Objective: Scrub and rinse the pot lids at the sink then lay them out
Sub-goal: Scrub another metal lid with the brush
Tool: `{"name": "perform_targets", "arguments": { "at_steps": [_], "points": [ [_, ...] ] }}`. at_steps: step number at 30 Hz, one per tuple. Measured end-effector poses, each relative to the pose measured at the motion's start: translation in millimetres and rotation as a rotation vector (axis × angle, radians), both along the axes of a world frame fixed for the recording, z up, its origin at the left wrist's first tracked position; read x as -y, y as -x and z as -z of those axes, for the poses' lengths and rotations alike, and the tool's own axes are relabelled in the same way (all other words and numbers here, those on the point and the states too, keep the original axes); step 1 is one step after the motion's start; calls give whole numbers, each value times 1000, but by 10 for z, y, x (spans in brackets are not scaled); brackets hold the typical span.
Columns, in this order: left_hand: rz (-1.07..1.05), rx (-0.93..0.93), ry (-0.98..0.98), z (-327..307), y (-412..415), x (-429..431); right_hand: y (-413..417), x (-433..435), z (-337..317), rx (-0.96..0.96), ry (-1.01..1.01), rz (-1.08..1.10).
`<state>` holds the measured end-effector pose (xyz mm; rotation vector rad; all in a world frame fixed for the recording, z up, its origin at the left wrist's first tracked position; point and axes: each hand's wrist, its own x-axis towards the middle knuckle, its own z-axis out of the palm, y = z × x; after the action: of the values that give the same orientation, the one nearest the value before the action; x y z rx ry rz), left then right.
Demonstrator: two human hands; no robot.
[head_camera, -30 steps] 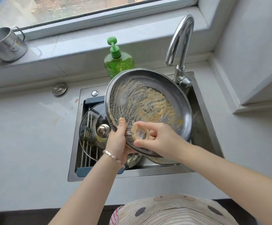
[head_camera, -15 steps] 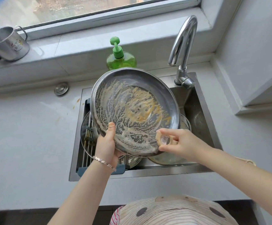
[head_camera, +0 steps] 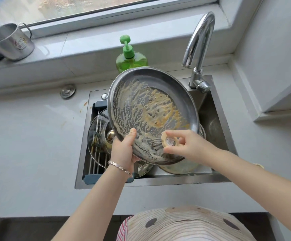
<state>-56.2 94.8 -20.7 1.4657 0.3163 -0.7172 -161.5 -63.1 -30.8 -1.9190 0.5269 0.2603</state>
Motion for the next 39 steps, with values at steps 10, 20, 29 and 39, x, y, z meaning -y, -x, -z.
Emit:
{"name": "perform_targets", "arguments": {
  "at_steps": [10, 20, 29, 39],
  "points": [
    [-9, -37, 13, -2, 69, -22, 191, 132, 105, -64, 61, 66],
    [-67, -87, -17, 15, -2, -63, 333, 65, 44, -15, 34, 50],
    [39, -114, -67, -35, -92, -157, 374, 586, 417, 14, -226, 803],
    [272, -97, -21, -336, -380, -106, 240, 457, 397, -149, -834, 854]
  ]
}}
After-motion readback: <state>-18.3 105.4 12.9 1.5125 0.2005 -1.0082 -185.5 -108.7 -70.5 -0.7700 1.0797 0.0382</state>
